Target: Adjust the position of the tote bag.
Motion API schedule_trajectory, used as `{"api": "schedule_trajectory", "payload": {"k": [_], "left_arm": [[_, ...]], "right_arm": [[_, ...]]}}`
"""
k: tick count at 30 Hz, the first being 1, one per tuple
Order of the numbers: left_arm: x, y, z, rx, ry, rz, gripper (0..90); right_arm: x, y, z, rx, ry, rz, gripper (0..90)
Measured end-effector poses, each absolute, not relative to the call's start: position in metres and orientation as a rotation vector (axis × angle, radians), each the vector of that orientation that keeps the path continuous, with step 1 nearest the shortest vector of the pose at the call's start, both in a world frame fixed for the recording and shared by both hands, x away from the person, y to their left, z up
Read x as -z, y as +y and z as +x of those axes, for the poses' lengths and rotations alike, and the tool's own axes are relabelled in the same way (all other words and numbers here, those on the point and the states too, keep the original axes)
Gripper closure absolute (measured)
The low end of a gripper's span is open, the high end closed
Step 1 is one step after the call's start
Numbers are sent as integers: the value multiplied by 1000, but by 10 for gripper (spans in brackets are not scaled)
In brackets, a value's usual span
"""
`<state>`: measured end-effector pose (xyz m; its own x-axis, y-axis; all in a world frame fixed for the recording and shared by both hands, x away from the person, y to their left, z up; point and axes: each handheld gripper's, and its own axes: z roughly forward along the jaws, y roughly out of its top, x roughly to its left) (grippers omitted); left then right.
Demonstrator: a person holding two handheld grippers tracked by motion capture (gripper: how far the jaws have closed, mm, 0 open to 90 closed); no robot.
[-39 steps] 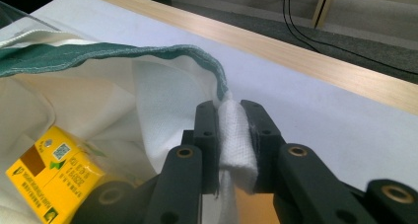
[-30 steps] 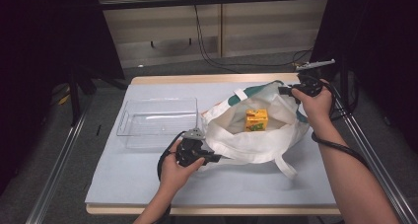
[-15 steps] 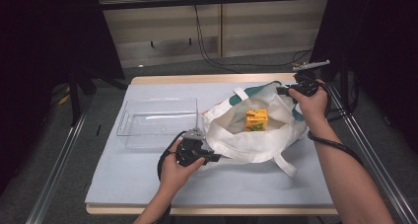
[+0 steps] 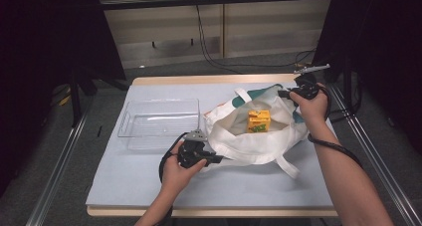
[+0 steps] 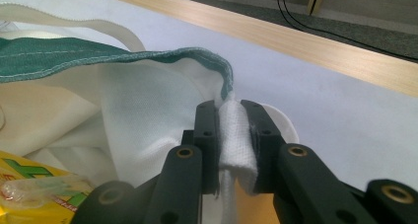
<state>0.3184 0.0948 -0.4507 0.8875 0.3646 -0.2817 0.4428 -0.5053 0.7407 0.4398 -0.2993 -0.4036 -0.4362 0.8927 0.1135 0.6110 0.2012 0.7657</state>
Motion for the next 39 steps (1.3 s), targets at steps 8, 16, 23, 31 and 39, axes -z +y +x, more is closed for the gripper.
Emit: {"api": "schedule_trajectory", "payload": {"k": [8, 16, 23, 31, 39], "left_arm": [[454, 94, 318, 103, 583, 2172, 878], [457, 94, 318, 98, 582, 2178, 878], [462, 94, 319, 95, 602, 2192, 878], [466, 94, 320, 105, 607, 2207, 878], [469, 93, 320, 96, 609, 2220, 878]], "right_arm": [[411, -299, 442, -1088, 2128, 1416, 777], [424, -299, 444, -1082, 2135, 1440, 777], [429, -296, 446, -1064, 2150, 1434, 777], [437, -297, 447, -1062, 2156, 1439, 777], [441, -297, 446, -1063, 2155, 1440, 776]]}}
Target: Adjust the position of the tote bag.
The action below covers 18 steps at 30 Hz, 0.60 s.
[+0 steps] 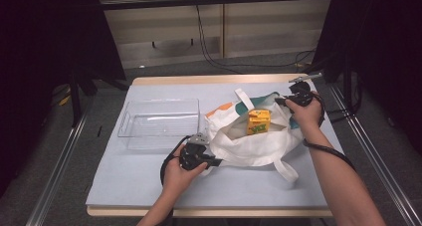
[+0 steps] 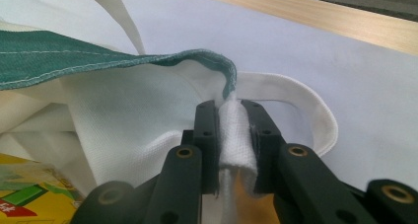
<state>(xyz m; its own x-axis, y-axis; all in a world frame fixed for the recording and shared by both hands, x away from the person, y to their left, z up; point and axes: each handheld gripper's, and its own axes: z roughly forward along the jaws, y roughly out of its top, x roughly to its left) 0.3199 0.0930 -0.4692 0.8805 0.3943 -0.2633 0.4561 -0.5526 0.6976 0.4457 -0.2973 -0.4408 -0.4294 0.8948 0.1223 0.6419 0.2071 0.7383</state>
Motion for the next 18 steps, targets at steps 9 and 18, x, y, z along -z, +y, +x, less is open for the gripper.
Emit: {"api": "schedule_trajectory", "payload": {"k": [9, 18], "left_arm": [[473, 92, 320, 79, 603, 2223, 878], [476, 90, 319, 76, 615, 2239, 878]], "right_arm": [[446, -297, 446, -1051, 2165, 1435, 776], [447, -296, 444, -1045, 2163, 1438, 775]]}}
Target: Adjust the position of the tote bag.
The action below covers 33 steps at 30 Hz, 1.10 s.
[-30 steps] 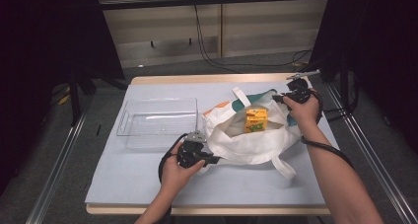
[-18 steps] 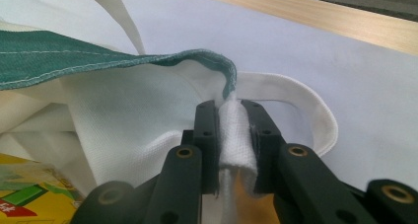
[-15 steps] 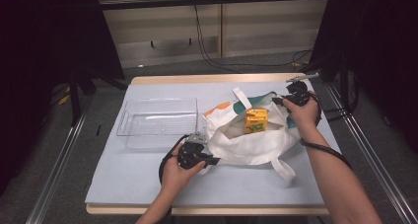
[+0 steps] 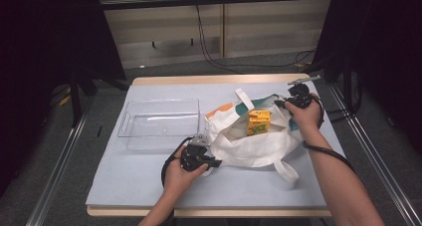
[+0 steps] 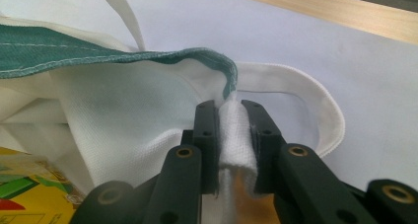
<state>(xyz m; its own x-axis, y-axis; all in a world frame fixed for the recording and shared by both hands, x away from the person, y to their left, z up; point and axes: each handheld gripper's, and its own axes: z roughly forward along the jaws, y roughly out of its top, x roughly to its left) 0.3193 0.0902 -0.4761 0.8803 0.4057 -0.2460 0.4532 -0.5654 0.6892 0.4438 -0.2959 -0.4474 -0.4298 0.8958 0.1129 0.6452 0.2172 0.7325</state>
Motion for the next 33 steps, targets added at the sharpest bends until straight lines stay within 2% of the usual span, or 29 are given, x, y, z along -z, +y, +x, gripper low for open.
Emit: {"api": "schedule_trajectory", "payload": {"k": [10, 17, 26, 31, 33], "left_arm": [[473, 93, 318, 91, 627, 2217, 864], [466, 95, 315, 87, 640, 2189, 774], [461, 102, 314, 50, 668, 2164, 611], [455, 104, 312, 33, 655, 2157, 576], [454, 106, 312, 33, 657, 2151, 564]], "right_arm": [[444, -299, 437, -1087, 2131, 1432, 736], [440, -302, 432, -1099, 2113, 1425, 656], [432, -306, 427, -1095, 2058, 1447, 441], [425, -308, 423, -1082, 2038, 1457, 314], [421, -309, 421, -1081, 2032, 1459, 296]]}}
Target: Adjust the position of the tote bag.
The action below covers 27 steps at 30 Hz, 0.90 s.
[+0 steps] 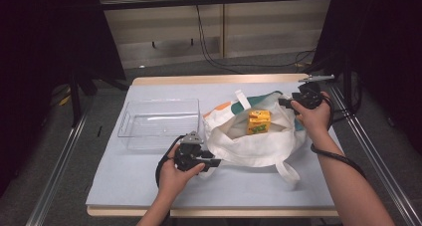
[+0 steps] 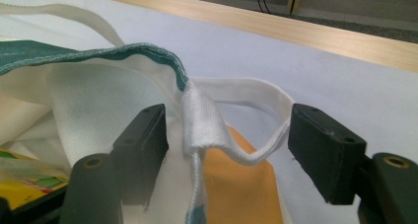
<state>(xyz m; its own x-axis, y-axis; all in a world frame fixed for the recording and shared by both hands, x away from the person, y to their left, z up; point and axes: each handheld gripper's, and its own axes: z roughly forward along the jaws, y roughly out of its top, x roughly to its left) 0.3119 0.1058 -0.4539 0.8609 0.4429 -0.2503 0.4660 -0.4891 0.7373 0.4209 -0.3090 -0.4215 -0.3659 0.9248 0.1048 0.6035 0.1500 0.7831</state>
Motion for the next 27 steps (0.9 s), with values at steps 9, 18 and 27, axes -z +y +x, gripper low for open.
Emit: {"api": "schedule_trajectory", "payload": {"k": [9, 18, 27], "left_arm": [[443, 113, 311, 24, 673, 2120, 507], [434, 116, 309, 5, 670, 2105, 459], [427, 115, 309, 2, 665, 2111, 441]], "right_arm": [[411, -302, 411, -1064, 2083, 1437, 189], [400, -294, 395, -1049, 2098, 1389, 152], [404, -294, 378, -1047, 2125, 1385, 139]]}}
